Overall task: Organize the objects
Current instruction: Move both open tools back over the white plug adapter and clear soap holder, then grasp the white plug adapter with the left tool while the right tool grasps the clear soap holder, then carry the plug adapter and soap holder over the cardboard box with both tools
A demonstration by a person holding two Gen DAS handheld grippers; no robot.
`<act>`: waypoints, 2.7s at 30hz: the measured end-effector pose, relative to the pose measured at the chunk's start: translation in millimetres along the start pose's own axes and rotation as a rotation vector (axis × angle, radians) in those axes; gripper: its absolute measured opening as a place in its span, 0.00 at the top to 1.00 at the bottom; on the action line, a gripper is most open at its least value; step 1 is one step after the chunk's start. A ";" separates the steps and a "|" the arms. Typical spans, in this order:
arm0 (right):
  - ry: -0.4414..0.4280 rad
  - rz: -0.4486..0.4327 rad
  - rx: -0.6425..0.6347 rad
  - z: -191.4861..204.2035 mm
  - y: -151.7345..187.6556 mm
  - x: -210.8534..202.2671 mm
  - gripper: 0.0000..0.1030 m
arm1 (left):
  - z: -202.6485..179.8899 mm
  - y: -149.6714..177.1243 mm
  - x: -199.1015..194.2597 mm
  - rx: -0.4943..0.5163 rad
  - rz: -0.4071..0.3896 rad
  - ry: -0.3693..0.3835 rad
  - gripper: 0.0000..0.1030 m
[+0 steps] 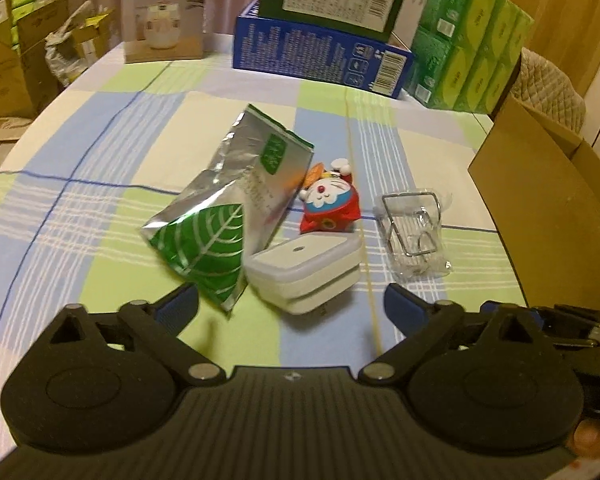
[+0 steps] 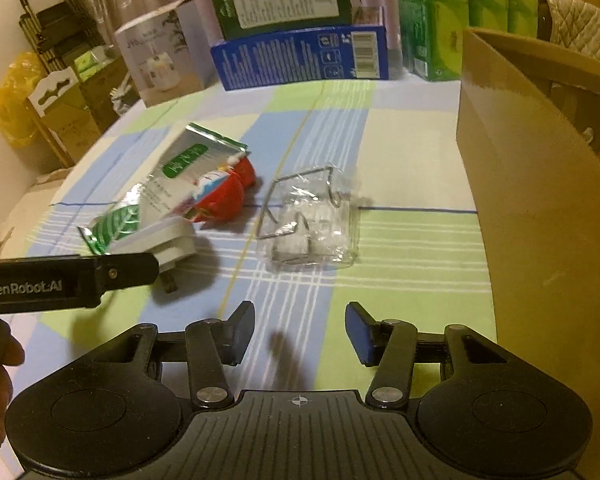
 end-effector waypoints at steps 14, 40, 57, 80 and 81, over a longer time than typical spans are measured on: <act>0.007 0.001 -0.003 -5.1 -3.1 8.8 0.53 | 0.1 -13.4 36.6 -0.015 0.043 0.001 0.29; -0.001 -0.156 -0.224 31.4 -33.1 51.3 0.53 | 22.3 -1.3 -0.9 0.056 0.071 0.086 0.30; -0.006 -0.003 -0.156 26.5 23.2 -18.8 0.71 | 12.9 4.1 -20.2 0.101 0.068 0.089 0.30; 0.068 -0.025 -0.351 43.9 39.0 -3.9 0.73 | 20.1 16.6 -35.6 0.090 0.045 0.090 0.30; 0.067 -0.029 -0.336 42.5 38.0 -7.2 0.73 | 20.8 15.7 -35.7 0.082 0.040 0.094 0.30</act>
Point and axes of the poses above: each gripper's, at about its wrist camera, not at the fingertips, and x roughly the way its jaws point, z to its left, y to its underside, the point moved 6 cm from there along x, roughly the way its jaws point, and after that the axes turned 6 degrees about y, right-handed, at the moved point
